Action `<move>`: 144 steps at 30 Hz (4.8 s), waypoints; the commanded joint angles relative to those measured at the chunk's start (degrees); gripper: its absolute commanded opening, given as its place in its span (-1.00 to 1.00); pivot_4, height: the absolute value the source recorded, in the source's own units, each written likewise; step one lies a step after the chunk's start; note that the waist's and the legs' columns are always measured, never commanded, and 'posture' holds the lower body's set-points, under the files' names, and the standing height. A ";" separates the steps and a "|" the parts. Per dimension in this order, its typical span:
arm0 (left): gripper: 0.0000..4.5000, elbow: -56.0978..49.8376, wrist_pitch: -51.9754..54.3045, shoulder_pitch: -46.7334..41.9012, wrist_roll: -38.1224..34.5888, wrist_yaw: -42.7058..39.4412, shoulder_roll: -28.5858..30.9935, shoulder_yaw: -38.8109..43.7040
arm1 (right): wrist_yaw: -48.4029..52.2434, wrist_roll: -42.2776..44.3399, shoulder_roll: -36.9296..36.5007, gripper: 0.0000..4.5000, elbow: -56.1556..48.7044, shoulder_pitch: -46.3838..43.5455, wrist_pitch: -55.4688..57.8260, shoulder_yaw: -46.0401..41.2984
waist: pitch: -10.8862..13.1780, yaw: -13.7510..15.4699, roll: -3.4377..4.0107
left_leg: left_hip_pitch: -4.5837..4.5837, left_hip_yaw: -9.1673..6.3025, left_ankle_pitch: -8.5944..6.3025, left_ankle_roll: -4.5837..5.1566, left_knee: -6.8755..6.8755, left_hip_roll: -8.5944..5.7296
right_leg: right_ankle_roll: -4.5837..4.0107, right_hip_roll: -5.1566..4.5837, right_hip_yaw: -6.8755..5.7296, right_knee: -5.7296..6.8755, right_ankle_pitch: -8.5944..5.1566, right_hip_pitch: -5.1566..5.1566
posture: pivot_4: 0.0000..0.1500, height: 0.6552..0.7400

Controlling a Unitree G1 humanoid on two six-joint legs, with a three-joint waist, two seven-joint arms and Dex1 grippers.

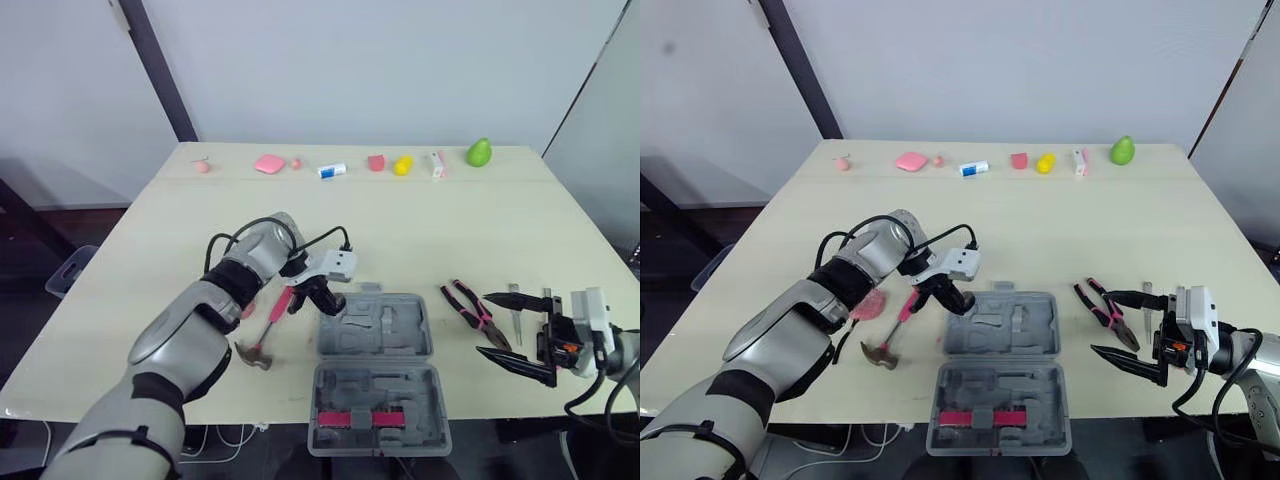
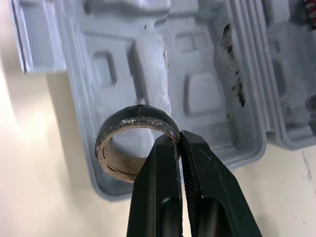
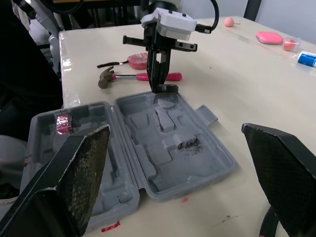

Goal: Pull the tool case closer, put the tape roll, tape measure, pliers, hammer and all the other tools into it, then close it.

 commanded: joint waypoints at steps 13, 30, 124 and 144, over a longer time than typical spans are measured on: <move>-0.97 14.57 -7.34 -4.32 3.57 -2.47 -4.94 5.21 | -0.40 1.31 -0.60 1.00 -1.56 -0.67 -0.11 -1.62 | 0.00 0.05 0.00 | -0.02 -0.02 0.00 0.00 0.01 -0.04 | 0.01 -0.01 -0.01 0.00 0.00 0.00 | 1.00 1.00; -0.97 22.33 -10.87 -5.22 6.28 -1.13 -8.13 9.30 | -0.75 0.73 -0.60 1.00 -1.16 -0.54 -1.27 -1.72 | 0.00 0.05 -0.01 | -0.02 -0.04 0.00 0.00 0.00 -0.04 | 0.01 -0.01 -0.03 0.00 0.00 0.00 | 1.00 1.00; -0.27 18.61 -34.06 14.10 -12.10 2.99 -6.17 39.87 | -6.98 -1.14 5.94 1.00 -2.12 1.31 -6.25 0.30 | -0.02 -0.02 0.02 | 0.05 -0.11 0.00 0.00 -0.01 -0.07 | 0.01 -0.06 -0.08 0.03 0.02 0.05 | 1.00 1.00; -0.17 -23.30 -12.80 59.68 -29.15 15.90 13.97 62.98 | -15.73 -5.06 7.85 1.00 8.91 13.37 -10.61 -10.68 | -0.02 0.09 0.10 | 0.16 0.01 -0.01 -0.01 -0.12 0.30 | -0.02 -0.25 -0.08 -0.01 0.01 0.07 | 1.00 1.00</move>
